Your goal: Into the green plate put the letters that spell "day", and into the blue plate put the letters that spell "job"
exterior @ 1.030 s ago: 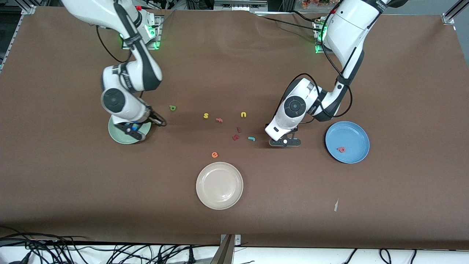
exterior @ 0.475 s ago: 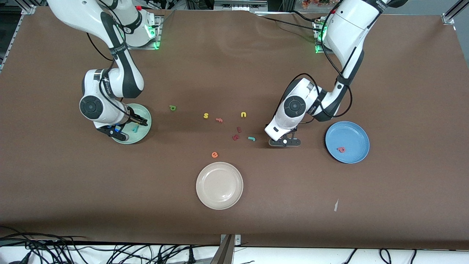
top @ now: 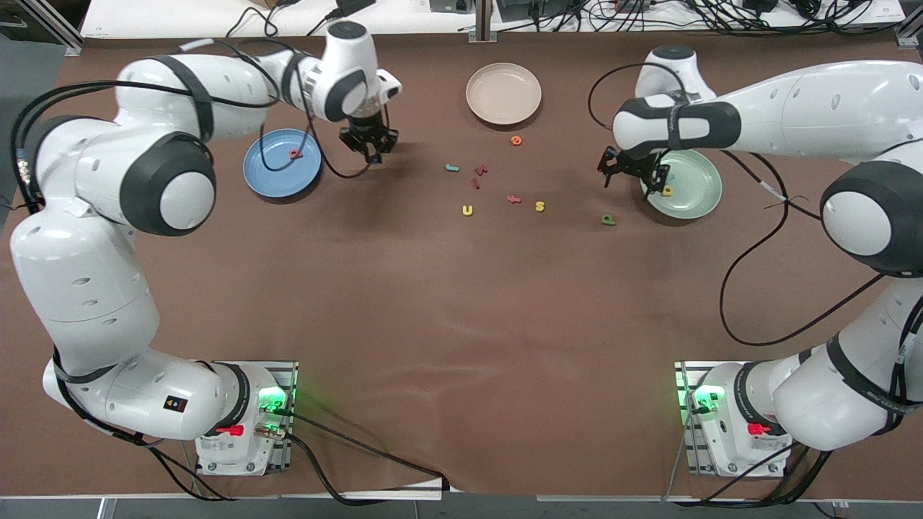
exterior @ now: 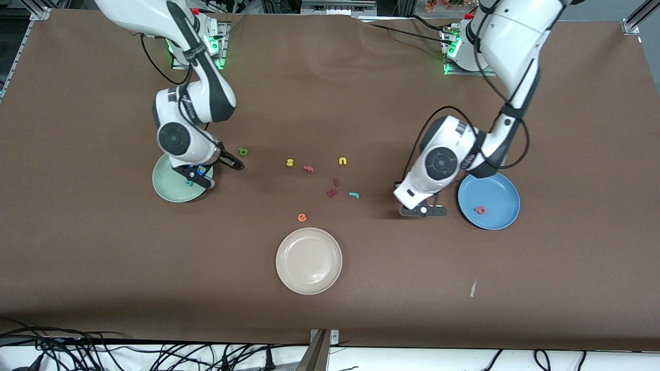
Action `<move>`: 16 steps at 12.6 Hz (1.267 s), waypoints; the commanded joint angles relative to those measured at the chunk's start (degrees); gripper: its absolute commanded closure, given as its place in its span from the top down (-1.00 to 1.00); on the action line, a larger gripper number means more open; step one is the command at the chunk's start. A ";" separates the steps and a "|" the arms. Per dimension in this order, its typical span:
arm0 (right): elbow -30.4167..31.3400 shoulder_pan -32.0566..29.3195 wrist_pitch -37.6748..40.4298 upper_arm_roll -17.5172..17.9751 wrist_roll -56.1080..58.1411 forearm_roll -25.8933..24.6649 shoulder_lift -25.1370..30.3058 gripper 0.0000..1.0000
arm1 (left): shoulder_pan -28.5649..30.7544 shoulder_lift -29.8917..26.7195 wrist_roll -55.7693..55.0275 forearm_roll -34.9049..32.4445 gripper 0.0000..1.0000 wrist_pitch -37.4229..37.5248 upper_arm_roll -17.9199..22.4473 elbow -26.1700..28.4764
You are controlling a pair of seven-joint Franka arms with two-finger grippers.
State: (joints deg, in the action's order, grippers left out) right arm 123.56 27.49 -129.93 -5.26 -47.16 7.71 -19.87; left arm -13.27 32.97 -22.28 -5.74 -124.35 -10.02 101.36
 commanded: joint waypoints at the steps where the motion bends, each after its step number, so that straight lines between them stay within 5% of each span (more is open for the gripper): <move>1: 7.56 -0.25 -6.73 1.91 -4.15 0.29 3.87 1.00 | 6.04 -3.16 12.48 -1.73 -0.67 4.54 -0.35 0.77; 6: 16.34 -0.25 -19.45 5.96 -10.06 0.20 4.40 0.95 | 15.10 -2.91 27.80 -9.27 -0.66 4.73 -0.09 1.29; 7: 17.14 -0.25 -20.61 6.05 -10.06 0.20 4.31 0.86 | 15.81 -2.65 29.30 -9.64 -0.51 4.64 -0.09 1.21; 9: 17.15 -0.25 -20.71 6.05 -9.53 0.20 4.31 0.84 | 16.43 -2.47 30.46 -9.38 0.99 4.73 -0.17 0.68; 13: 16.97 -0.25 -22.54 6.05 -9.53 0.20 3.26 0.67 | 13.11 -1.59 22.31 0.00 1.00 5.08 -0.44 -3.53; 16: 16.71 -0.33 -23.35 5.96 -9.35 0.20 2.99 0.61 | 6.26 1.48 5.29 1.60 1.00 5.08 -0.53 -8.36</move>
State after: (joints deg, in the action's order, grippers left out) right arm 139.32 27.41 -151.73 0.50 -56.60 7.71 -17.45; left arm -2.71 31.43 -7.69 -5.36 -120.37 -10.92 97.61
